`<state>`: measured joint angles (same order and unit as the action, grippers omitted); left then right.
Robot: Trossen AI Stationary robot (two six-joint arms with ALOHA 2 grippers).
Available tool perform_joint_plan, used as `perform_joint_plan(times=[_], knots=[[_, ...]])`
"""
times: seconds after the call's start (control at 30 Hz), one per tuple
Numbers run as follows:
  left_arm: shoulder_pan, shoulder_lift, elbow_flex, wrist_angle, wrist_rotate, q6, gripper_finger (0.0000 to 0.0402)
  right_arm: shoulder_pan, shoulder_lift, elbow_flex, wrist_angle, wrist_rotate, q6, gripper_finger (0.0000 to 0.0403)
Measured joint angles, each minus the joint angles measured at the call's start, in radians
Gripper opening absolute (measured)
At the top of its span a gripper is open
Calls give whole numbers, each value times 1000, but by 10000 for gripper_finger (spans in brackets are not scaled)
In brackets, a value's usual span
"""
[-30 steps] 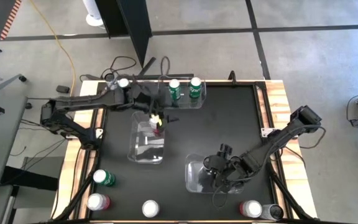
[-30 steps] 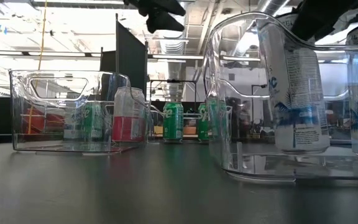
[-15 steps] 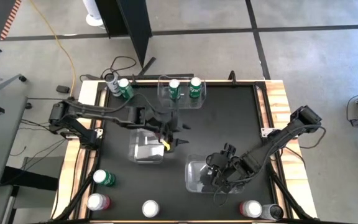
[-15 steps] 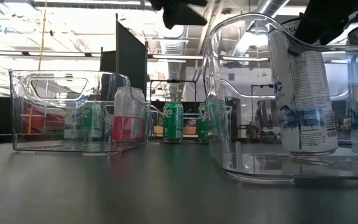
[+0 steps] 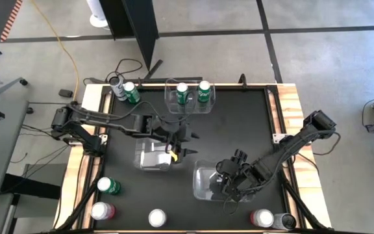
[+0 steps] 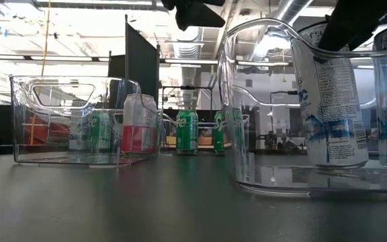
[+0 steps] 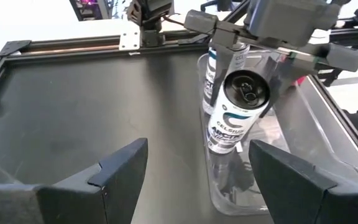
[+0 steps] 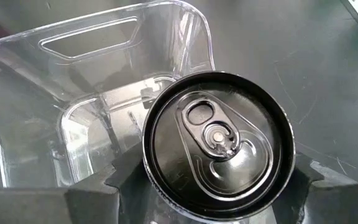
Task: Sort soda cans
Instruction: Put the white soda can into the bottom transparent bin
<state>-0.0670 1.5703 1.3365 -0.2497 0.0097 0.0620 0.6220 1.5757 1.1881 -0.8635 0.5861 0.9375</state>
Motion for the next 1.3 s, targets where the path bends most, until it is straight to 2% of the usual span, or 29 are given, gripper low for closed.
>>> perform_joint_plan(times=[0.53, 0.97, 1.3], knots=[[-6, 0, 0, -5, 2, -7, 277, -1, -1, 2, -2, 29, -61, 319], [-51, 36, 1, 7, 3, -5, 277, -1, -1, 11, -10, 27, -114, 329], [-51, 35, 1, 22, 3, 1, 277, -1, 0, 85, -123, 42, -139, 329]])
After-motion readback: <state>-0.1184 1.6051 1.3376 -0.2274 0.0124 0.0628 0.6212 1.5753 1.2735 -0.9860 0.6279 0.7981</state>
